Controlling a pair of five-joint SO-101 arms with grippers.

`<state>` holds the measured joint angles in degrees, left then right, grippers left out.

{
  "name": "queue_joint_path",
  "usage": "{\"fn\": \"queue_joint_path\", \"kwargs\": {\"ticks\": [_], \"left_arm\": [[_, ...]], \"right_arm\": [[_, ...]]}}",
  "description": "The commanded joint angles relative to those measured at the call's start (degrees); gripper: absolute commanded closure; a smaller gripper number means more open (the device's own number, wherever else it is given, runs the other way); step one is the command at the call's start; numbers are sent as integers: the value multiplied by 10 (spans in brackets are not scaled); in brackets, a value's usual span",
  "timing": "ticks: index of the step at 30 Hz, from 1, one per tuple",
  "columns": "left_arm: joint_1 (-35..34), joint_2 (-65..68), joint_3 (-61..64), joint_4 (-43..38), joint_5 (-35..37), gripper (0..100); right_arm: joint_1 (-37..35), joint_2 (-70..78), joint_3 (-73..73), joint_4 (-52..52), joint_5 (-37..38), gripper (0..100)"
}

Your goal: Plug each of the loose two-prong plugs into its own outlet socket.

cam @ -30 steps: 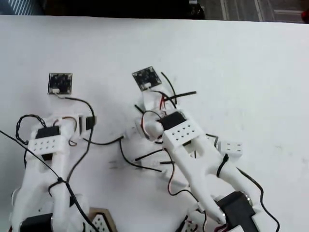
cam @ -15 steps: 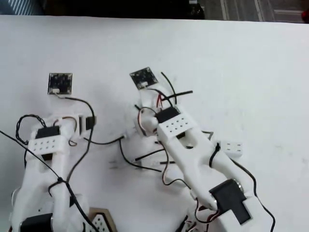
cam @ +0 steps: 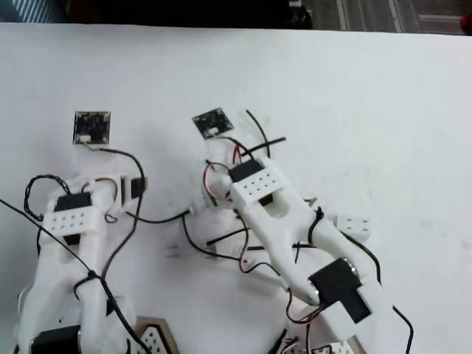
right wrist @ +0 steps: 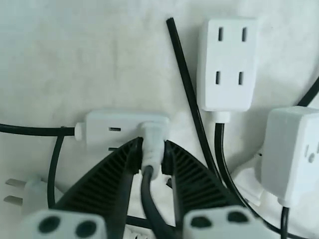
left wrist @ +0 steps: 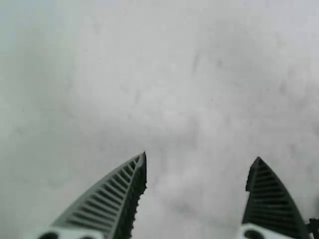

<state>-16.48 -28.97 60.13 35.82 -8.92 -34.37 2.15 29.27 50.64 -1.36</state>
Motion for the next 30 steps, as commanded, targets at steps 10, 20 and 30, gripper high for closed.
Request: {"fn": "queue_joint_path", "kwargs": {"ticks": [10, 20, 30], "left_arm": [[-7, -21, 1, -11, 3, 683], [-29, -25, 0, -10, 6, 682], [-32, -25, 0, -10, 7, 683]], "right_arm": [[-12, 12, 0, 1, 24, 981], [10, -122, -18, 2, 44, 982], [90, -116, -170, 65, 79, 982]]}}
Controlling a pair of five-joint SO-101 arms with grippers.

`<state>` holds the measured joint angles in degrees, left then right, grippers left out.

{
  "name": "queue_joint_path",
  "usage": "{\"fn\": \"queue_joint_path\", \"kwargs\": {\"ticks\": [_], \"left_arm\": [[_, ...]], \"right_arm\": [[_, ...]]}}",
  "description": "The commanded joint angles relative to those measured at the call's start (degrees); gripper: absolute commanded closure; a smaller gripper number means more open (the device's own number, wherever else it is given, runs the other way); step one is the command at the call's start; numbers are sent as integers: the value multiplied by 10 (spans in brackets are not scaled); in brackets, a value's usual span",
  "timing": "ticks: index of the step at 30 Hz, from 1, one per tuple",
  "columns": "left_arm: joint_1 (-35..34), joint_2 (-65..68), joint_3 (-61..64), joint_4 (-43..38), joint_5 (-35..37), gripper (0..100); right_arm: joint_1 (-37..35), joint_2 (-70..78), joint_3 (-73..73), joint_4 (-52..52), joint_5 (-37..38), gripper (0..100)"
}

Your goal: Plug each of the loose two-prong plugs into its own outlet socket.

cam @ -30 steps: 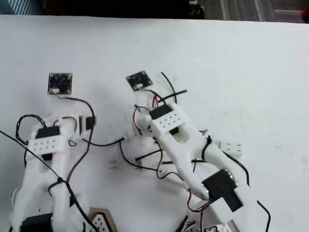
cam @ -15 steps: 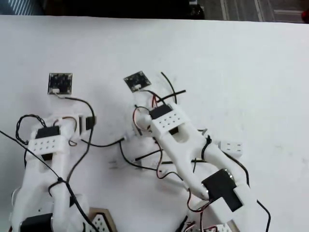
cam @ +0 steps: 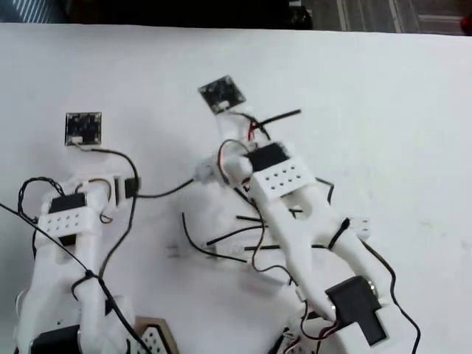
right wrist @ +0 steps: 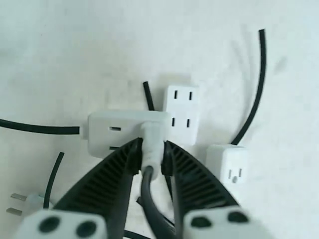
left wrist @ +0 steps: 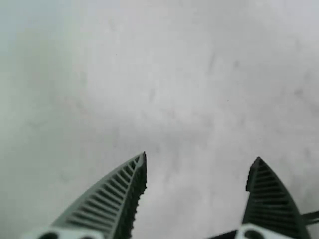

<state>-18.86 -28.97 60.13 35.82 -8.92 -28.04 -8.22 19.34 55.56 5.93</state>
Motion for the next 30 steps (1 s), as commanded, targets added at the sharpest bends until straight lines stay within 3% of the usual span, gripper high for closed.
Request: {"fn": "queue_joint_path", "kwargs": {"ticks": [1, 15, 26, 30], "left_arm": [[-8, -25, 0, -11, 7, 683], [-8, -26, 0, -11, 7, 683], [-8, -25, 0, -11, 7, 683], [-8, -23, 0, -11, 7, 683]], "right_arm": [[37, -5, -89, 17, 9, 982], [205, 314, -447, 16, 20, 982], [276, 515, -691, 23, -7, 977], [271, 539, -765, 114, -7, 880]]}}
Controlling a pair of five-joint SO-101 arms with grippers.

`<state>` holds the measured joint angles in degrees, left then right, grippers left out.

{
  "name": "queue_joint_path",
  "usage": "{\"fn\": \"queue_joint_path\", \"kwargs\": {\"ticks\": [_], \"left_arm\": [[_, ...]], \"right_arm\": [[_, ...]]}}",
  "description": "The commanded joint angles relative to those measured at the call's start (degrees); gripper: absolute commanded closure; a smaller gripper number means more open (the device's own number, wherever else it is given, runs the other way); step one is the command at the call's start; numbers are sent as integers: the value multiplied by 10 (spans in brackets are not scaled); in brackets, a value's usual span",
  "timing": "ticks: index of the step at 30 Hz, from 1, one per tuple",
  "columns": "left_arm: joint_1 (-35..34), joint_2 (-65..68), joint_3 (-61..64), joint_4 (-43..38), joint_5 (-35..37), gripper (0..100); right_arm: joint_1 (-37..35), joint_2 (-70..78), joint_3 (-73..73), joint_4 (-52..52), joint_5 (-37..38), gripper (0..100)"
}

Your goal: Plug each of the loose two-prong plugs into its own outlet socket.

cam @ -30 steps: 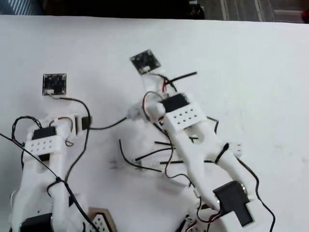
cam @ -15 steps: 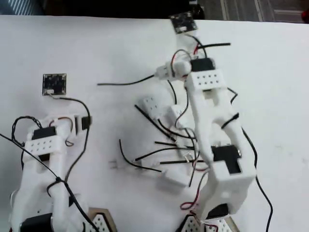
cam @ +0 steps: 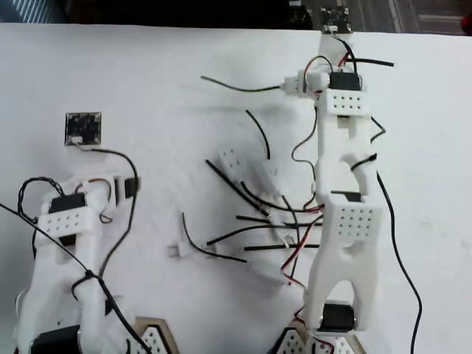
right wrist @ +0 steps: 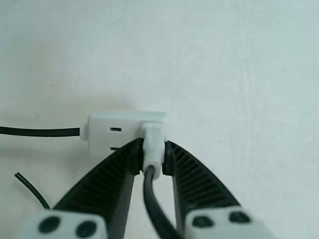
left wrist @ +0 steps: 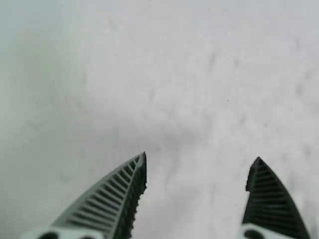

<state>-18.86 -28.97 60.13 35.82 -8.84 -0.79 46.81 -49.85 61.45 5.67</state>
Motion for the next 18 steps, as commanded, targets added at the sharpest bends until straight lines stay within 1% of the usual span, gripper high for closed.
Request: {"fn": "queue_joint_path", "kwargs": {"ticks": [1, 3, 7, 11, 14, 18], "left_arm": [[-7, -22, 0, -11, 6, 683], [-7, -22, 0, -11, 5, 683], [-7, -22, 0, -11, 5, 683], [-7, -22, 0, -11, 5, 683], [-7, -22, 0, -11, 5, 683], [-7, -22, 1, -11, 4, 683]], "right_arm": [[-7, -11, -93, 84, -4, 847], [-15, -11, -135, 141, -4, 810], [-33, -9, -215, 253, -1, 808], [-51, -7, -263, 352, 0, 808], [-63, -9, -259, 371, 0, 810], [-73, -11, -234, 371, 1, 866]]}}
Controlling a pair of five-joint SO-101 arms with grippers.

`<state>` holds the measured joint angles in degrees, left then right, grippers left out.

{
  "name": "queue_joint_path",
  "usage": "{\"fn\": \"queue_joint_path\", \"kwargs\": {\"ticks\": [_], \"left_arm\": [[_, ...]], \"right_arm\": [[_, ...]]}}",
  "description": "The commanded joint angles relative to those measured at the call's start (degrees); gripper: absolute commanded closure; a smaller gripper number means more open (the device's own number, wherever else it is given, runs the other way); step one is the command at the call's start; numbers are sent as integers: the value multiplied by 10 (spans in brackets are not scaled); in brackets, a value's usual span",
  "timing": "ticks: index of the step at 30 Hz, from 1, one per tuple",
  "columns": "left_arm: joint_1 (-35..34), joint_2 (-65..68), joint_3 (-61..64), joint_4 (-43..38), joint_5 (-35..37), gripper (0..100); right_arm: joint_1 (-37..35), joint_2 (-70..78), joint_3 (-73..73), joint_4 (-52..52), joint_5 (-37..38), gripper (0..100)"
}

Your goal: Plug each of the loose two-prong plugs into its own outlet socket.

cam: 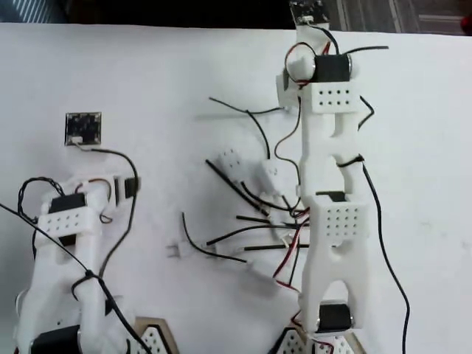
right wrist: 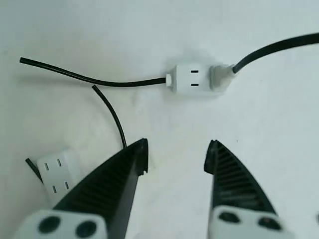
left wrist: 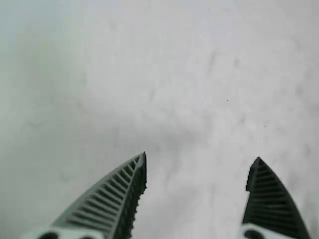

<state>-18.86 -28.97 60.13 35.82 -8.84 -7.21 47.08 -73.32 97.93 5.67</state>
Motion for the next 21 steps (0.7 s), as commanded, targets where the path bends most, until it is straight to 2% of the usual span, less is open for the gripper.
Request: {"fn": "queue_joint_path", "kwargs": {"ticks": [1, 5, 15, 21], "left_arm": [[-7, -22, 1, -11, 4, 683], [-7, -22, 1, -11, 4, 683], [-7, -22, 1, -12, 4, 683], [-7, -22, 1, -12, 3, 683]], "right_arm": [[-13, -15, 9, 7, 1, 878], [-34, -39, 65, 7, 1, 889], [-147, -195, 347, 5, 1, 865], [-178, -184, 437, -16, 0, 865]]}}
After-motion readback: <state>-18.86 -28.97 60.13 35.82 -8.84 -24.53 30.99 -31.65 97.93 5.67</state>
